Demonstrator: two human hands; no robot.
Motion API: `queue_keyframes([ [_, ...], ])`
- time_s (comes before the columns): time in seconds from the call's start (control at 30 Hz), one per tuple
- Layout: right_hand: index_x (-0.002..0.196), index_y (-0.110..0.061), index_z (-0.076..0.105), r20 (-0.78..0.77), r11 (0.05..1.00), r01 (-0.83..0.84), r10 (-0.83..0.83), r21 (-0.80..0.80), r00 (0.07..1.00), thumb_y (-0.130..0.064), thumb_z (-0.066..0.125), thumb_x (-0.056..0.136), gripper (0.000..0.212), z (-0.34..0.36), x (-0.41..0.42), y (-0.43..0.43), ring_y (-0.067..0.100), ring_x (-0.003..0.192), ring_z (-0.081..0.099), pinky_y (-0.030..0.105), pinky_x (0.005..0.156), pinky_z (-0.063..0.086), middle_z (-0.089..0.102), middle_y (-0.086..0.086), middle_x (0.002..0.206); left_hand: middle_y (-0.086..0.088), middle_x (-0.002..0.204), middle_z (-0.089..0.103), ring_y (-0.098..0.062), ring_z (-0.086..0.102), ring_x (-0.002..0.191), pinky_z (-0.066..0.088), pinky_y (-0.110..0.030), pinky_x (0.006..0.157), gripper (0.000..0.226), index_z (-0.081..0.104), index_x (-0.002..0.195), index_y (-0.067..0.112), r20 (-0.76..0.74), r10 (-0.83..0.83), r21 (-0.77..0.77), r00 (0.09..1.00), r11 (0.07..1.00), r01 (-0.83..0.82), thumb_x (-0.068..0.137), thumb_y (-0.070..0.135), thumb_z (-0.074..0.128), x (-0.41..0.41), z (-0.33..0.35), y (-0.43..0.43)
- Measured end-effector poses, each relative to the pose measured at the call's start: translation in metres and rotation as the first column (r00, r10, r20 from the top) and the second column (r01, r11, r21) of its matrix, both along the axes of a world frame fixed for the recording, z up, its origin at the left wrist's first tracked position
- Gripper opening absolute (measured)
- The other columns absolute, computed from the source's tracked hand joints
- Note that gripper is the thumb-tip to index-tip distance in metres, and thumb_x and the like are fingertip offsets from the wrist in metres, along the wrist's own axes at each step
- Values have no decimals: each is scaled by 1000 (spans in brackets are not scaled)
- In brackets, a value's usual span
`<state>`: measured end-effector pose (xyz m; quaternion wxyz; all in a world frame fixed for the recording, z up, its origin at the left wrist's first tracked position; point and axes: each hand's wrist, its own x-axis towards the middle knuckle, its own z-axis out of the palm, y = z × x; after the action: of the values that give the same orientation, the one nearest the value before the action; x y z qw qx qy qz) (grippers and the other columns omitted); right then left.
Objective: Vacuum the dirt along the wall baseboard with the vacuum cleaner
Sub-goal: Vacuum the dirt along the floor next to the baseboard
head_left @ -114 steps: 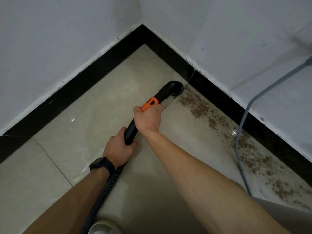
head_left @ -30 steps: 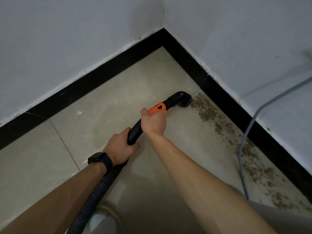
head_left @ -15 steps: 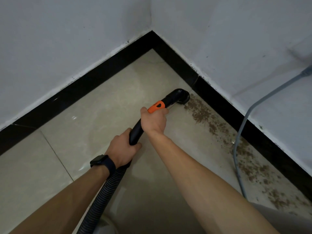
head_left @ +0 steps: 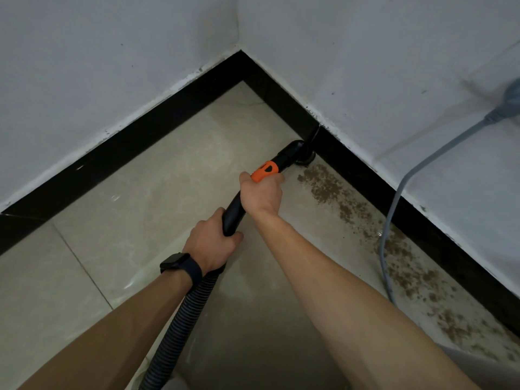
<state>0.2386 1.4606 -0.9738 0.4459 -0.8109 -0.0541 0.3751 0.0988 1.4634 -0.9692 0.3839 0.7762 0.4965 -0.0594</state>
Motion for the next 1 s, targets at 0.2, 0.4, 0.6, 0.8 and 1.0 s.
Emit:
queue_keyframes([
  [0.2, 119, -15, 35, -20, 999, 13, -12, 29, 1000, -32, 66, 95, 43, 0, 6, -3, 5, 71, 55, 19, 52, 39, 55, -6, 88, -1, 70, 59, -17, 57, 56, 38, -26, 45, 26, 40, 82, 29, -2, -15, 18, 1000, 1000, 15, 81, 35, 65, 5, 0, 0],
  [0.4, 116, -16, 38, -26, 996, 54, -52, 76, 998, -30, 66, 93, 39, 0, 2, -10, 5, 71, 56, 18, 51, 39, 56, -6, 88, -2, 71, 57, -19, 56, 57, 41, -29, 47, 28, 39, 87, 23, -13, -71, 46, 997, 996, 71, 83, 35, 64, 2, 1, -1],
  [0.6, 119, -14, 38, -37, 993, 71, -68, 90, 997, -30, 66, 94, 41, 4, -7, -13, 6, 73, 56, 17, 51, 40, 56, -5, 90, -3, 72, 57, -21, 57, 58, 45, -30, 49, 28, 38, 85, 24, -5, -112, 32, 994, 993, 112, 83, 35, 63, -8, 5, 1],
  [0.8, 120, -12, 36, -57, 993, 79, -75, 84, 996, -27, 65, 95, 42, 6, -47, -13, 5, 68, 56, 5, 39, 35, 56, -5, 85, -3, 70, 59, -19, 58, 56, 38, -27, 46, 26, 41, 85, 23, -15, -115, -12, 993, 993, 115, 83, 32, 66, -48, 7, 3],
  [1.0, 119, -15, 35, -76, 993, 89, -83, 81, 994, -26, 64, 95, 39, 4, -87, -17, 6, 66, 58, 6, 39, 35, 58, -5, 83, -2, 66, 58, -16, 55, 52, 36, -27, 45, 29, 39, 81, 27, -25, -111, -14, 994, 994, 111, 82, 29, 67, -86, 8, -1],
])
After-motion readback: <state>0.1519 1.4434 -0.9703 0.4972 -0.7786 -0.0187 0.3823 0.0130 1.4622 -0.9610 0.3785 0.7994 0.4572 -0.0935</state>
